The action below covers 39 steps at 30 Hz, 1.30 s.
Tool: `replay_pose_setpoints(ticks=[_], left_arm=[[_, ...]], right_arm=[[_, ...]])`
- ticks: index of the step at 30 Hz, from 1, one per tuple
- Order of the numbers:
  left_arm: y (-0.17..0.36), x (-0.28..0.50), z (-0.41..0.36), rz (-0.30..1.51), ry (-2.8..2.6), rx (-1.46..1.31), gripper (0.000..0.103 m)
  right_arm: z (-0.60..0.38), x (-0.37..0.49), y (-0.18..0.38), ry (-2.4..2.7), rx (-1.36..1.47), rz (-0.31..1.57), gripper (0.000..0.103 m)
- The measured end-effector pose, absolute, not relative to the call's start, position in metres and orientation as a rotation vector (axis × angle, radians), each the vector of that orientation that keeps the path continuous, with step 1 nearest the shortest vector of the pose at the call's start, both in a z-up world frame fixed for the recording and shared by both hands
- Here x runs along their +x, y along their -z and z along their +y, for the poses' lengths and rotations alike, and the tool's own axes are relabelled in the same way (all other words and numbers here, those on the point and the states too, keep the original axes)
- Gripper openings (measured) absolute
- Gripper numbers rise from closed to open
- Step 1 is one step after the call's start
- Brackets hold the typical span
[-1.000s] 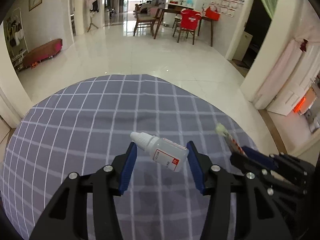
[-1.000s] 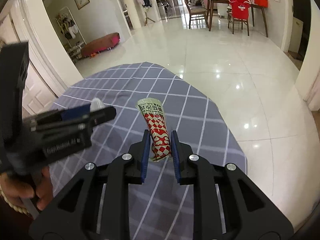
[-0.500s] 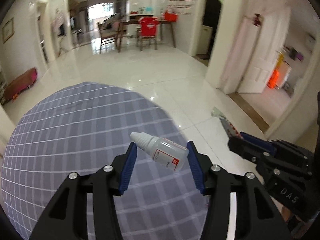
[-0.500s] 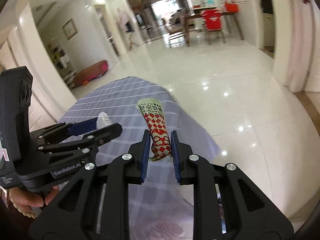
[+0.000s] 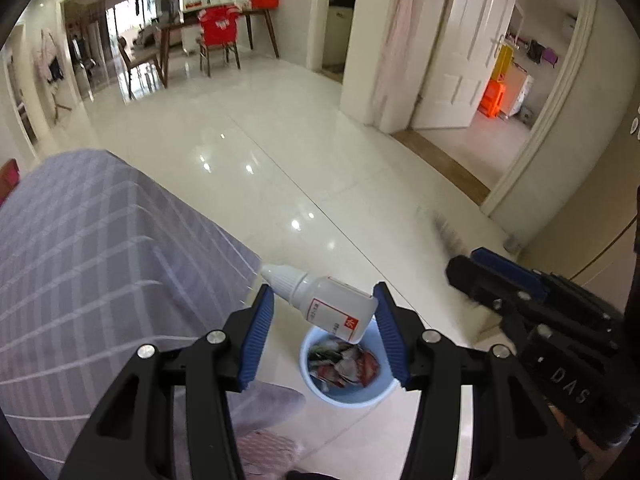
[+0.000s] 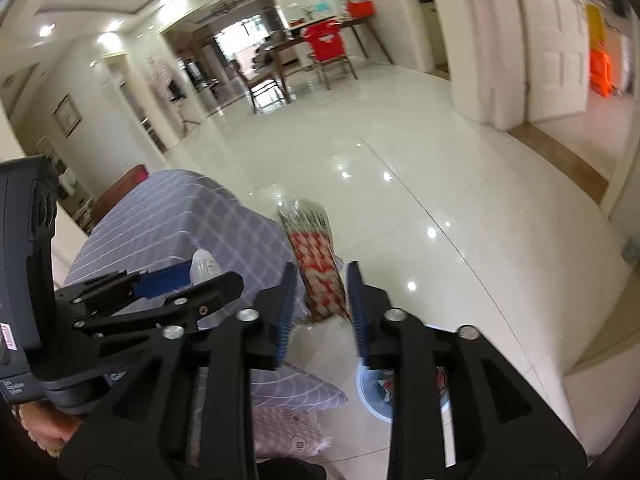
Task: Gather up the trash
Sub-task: 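Carry both to the bucket, open the right tool then the left tool over it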
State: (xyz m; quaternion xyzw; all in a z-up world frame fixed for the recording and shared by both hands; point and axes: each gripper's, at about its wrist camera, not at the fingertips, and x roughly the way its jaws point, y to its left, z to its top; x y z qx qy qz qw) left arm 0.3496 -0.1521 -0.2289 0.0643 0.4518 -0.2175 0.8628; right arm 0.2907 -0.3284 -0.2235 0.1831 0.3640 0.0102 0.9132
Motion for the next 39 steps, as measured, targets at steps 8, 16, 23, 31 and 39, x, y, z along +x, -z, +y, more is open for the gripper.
replay_pose_setpoints(ticks=[8, 16, 23, 31, 39], left_arm=[[0.26, 0.347, -0.181, 0.996, 0.471, 0.182, 0.051], [0.273, 0.338, -0.2, 1.013, 0.491, 0.233, 0.051], [0.275, 0.332, -0.217, 1.017, 0.52, 0.25, 0.051], [0.268, 0.335, -0.229, 1.026, 0.526, 0.205, 0.077], [0.245, 0.317, -0.211, 0.999, 0.453, 0.208, 0.082]], right_arm=[[-0.362, 0.272, 0.246, 0.031, 0.454, 0.742, 0.06], [-0.38, 0.251, 0.255, 0.077, 0.504, 0.714, 0.064], [-0.394, 0.227, 0.259, 0.136, 0.535, 0.669, 0.065], [-0.407, 0.202, 0.252, 0.2, 0.578, 0.596, 0.068], [-0.399, 0.189, 0.238, 0.189, 0.576, 0.58, 0.069]])
